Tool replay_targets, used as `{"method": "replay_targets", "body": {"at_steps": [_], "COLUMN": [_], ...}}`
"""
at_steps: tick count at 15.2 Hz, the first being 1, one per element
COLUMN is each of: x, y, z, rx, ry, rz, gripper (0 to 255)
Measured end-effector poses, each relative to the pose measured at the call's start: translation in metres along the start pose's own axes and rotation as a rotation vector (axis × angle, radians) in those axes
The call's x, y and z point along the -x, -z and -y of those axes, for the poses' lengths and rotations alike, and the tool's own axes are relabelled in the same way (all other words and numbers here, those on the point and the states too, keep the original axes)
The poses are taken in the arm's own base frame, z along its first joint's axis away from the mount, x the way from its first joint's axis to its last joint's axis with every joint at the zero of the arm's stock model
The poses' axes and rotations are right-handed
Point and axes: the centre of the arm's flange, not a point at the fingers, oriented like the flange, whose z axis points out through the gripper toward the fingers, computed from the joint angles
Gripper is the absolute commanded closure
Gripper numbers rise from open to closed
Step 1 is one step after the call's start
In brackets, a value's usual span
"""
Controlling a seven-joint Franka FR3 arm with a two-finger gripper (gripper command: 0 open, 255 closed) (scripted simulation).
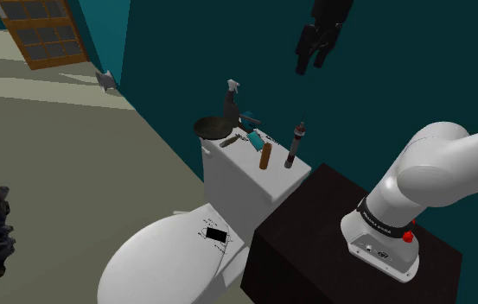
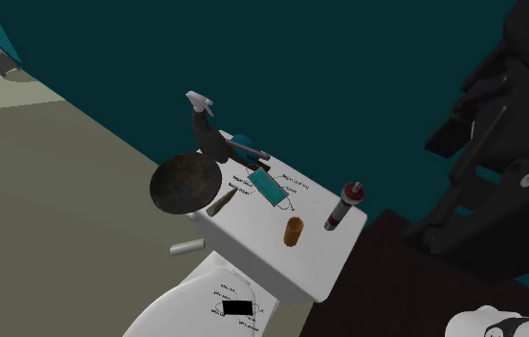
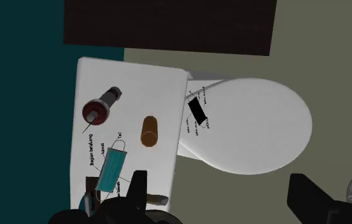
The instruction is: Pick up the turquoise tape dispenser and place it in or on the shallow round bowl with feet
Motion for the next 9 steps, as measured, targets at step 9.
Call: {"method": "replay_targets", "body": {"at_steps": [9], "x": [-0.065], "y": [-0.062], "z": [-0.035], "rx": [0.008], "ry": [-0.008], "rz": [0.029], "gripper": [0]}}
